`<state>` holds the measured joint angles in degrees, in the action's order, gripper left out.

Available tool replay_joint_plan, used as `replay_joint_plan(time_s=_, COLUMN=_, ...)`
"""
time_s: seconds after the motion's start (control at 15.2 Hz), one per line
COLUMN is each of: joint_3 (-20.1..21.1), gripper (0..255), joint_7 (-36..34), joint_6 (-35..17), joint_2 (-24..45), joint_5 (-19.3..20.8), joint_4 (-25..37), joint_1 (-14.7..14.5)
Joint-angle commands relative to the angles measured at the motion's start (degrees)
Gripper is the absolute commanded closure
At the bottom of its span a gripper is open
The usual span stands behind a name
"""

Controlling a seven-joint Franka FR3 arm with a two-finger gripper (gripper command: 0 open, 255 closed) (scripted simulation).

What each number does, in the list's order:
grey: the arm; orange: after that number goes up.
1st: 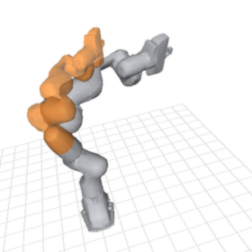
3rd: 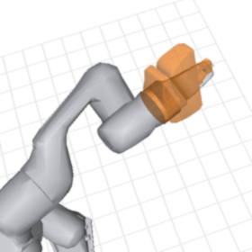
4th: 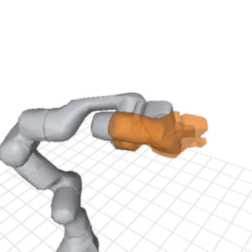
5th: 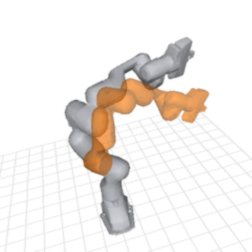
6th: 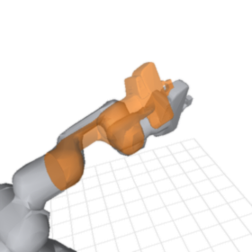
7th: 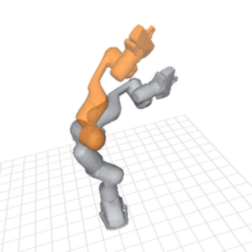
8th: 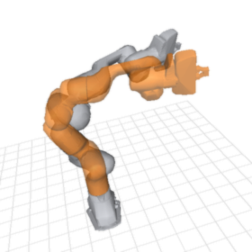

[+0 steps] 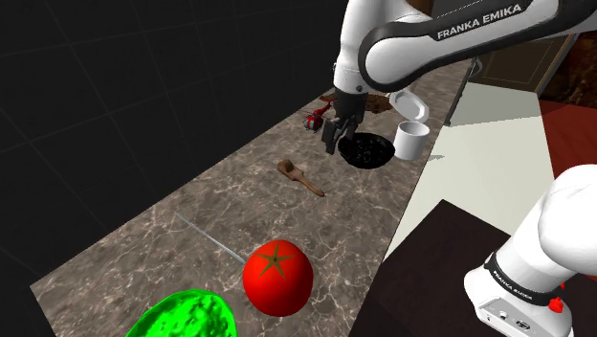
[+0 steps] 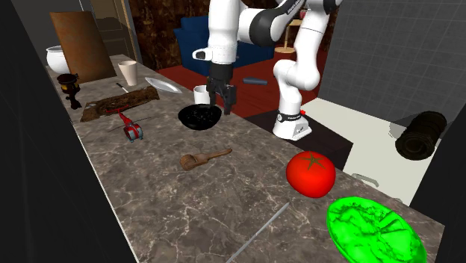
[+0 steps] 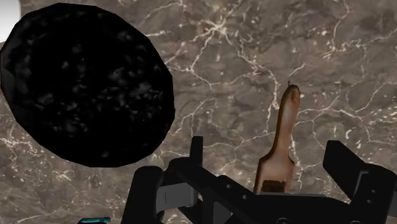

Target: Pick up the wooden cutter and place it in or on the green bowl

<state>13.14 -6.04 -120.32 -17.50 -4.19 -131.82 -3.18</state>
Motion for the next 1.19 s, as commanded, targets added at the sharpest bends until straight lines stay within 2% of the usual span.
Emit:
replay_joint_plan(time_s=0.0, joint_3=1.38, gripper=0, joint_7=-1.89, joint_6=-2.80, joint_2=3.84, joint_5=0.98, joint_4=1.05, joint_1=-0.13)
replay_joint_plan(time_s=0.53, joint_3=4.88, gripper=0, joint_7=-10.61, joint_6=-9.71, joint_2=21.67, joint_5=8.84, joint_4=10.82, joint_1=-1.23)
replay_joint_plan(time_s=1.12, joint_3=4.48, gripper=0, joint_7=-12.58, joint_6=-15.10, joint_2=26.73, joint_5=11.49, joint_4=10.11, joint_1=-1.72)
